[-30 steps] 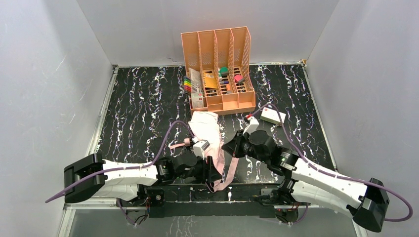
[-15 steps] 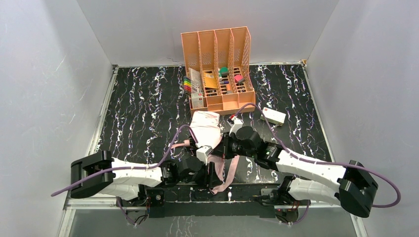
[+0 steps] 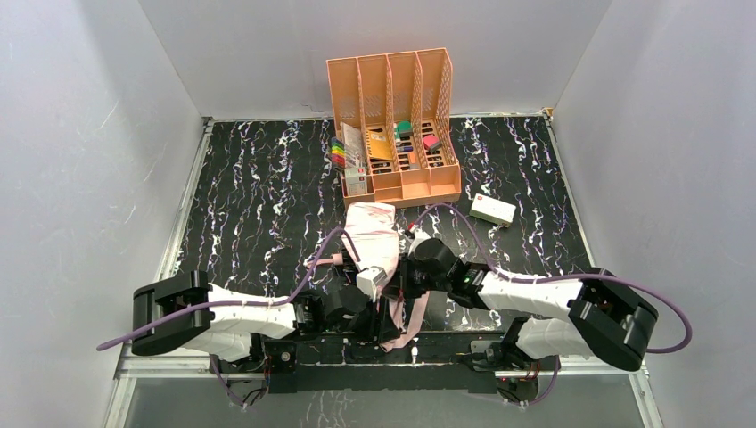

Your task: Put away the umbrella

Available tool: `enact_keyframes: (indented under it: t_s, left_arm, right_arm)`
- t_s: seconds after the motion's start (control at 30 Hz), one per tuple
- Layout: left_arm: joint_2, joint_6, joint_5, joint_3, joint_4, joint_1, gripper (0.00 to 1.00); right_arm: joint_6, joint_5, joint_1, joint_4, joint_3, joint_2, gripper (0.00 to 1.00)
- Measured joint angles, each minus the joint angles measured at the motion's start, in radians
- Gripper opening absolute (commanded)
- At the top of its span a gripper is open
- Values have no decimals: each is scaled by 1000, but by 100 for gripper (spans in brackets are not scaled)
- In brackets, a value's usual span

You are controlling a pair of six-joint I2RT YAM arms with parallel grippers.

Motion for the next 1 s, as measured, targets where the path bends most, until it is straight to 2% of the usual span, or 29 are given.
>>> enact_keyframes:
  t_s: [0.17,0.33,0.47,0.63,0.77,1.0]
  left_arm:
    - [-2,0,-1,0,-1,-1,48]
    - [-36,6,-11,7,-45,-3,61]
    - [-149,11,-56,31,-144,-5,67]
    - [-340,38,-148,139,-332,32,75]
    - [-437,69,-180,262,-473,132,78]
    - [-391,159,-94,441,-629,494,84]
  right_arm:
    - [14,24,0,16,-54,35,0]
    - [18,5,-1,106,-75,140,0]
    - [23,-8,-2,192,-75,192,0]
    - [51,-3,-5,212,-75,208,0]
    - [64,6,-5,211,-75,208,0]
    - [67,43,-6,221,-87,199,0]
